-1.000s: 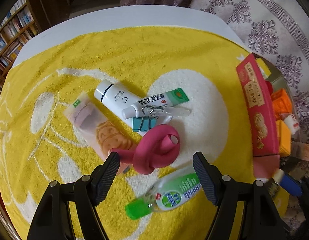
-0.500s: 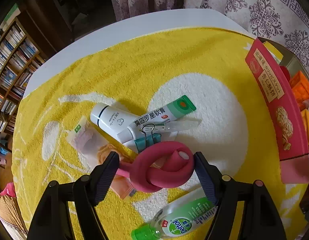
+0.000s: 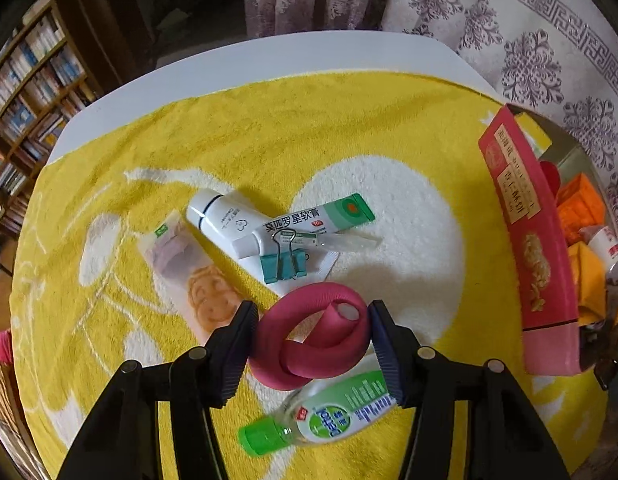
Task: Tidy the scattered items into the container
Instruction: 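Grasp the pink coiled hair tie with the left tool while the right tool holds the lipstick, then carry the pink hair tie and black lipstick into the tin box and release both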
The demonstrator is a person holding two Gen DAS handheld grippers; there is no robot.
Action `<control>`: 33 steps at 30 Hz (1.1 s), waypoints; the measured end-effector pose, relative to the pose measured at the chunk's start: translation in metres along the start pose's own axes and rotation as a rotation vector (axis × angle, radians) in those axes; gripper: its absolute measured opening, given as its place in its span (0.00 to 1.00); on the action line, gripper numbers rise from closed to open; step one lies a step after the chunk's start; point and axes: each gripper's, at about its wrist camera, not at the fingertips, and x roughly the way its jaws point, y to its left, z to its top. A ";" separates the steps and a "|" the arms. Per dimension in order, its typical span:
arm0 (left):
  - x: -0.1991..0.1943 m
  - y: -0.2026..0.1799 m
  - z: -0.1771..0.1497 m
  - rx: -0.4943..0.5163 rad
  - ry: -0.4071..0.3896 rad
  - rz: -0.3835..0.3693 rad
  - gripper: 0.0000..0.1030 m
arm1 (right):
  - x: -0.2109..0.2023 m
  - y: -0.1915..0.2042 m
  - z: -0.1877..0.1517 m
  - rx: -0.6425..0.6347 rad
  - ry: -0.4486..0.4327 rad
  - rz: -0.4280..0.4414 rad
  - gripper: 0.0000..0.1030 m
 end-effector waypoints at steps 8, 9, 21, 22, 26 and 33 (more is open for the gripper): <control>-0.029 -0.012 0.009 -0.020 -0.050 -0.005 0.56 | -0.010 -0.013 0.005 0.007 -0.027 0.012 0.63; -0.032 -0.016 0.010 -0.019 -0.056 -0.009 0.56 | -0.012 -0.015 0.006 0.009 -0.031 0.011 0.63; -0.062 -0.069 0.022 0.026 -0.104 -0.073 0.56 | -0.040 -0.054 0.006 0.075 -0.093 -0.018 0.63; -0.064 -0.074 0.024 0.034 -0.109 -0.079 0.56 | -0.043 -0.057 0.007 0.081 -0.099 -0.021 0.63; -0.072 -0.096 0.030 0.062 -0.124 -0.106 0.56 | -0.054 -0.071 0.007 0.100 -0.123 -0.037 0.63; -0.079 -0.130 0.041 0.103 -0.136 -0.141 0.56 | -0.068 -0.091 0.007 0.126 -0.154 -0.052 0.63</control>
